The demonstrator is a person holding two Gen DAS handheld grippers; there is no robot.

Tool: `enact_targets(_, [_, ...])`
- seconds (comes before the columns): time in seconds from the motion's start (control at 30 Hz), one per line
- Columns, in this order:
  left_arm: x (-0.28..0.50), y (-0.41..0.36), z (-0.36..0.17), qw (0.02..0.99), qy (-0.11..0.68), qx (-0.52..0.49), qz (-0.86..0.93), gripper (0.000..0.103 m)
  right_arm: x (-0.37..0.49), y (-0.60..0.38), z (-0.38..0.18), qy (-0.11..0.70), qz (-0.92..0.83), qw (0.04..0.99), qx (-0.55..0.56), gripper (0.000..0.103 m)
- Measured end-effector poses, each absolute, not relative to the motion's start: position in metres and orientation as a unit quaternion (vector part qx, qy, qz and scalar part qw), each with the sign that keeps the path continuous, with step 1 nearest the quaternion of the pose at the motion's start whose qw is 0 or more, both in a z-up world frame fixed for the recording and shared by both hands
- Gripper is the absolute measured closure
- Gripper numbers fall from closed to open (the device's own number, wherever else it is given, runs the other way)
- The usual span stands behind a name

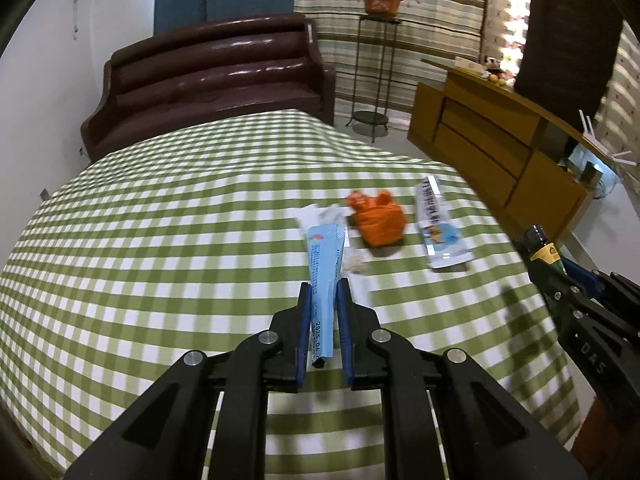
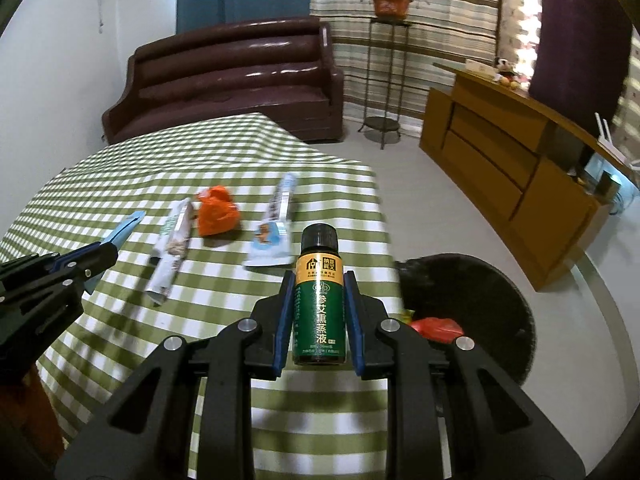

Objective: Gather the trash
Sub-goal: 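Carry the blue tube and green can over the bin and open both grippers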

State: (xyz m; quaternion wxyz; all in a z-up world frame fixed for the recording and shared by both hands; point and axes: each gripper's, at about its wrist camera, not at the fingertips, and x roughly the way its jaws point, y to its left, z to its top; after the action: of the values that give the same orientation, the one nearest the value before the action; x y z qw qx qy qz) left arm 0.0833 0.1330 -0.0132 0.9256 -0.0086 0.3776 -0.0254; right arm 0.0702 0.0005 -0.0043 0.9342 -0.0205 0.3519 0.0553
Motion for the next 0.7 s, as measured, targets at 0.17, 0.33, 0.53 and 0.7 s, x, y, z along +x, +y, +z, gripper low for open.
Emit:
enact_targets(0.17, [0.084, 0.102, -0.009, 0.927, 0.371, 0.002, -0.048, 0.089, 0.066, -0.027, -0.003, 0.346, 0.032, 0.938, -0.010, 0.080])
enact_targets(0.33, [0.085, 0.074, -0.007, 0.928, 0.366, 0.014, -0.069, 0.089, 0.063, -0.055, -0.002, 0.341, 0.007, 0.940, 0.001, 0.080])
enact_targets(0.53, [0.089, 0.037, -0.007, 0.927, 0.362, 0.030, -0.098, 0.089, 0.063, -0.087, 0.000, 0.335, -0.022, 0.942, 0.011, 0.080])
enact_targets(0.7, [0.095, 0.003, -0.007, 0.925, 0.358, 0.044, -0.121, 0.089, 0.063, -0.114, -0.002, 0.333, -0.048, 0.942, 0.022, 0.080])
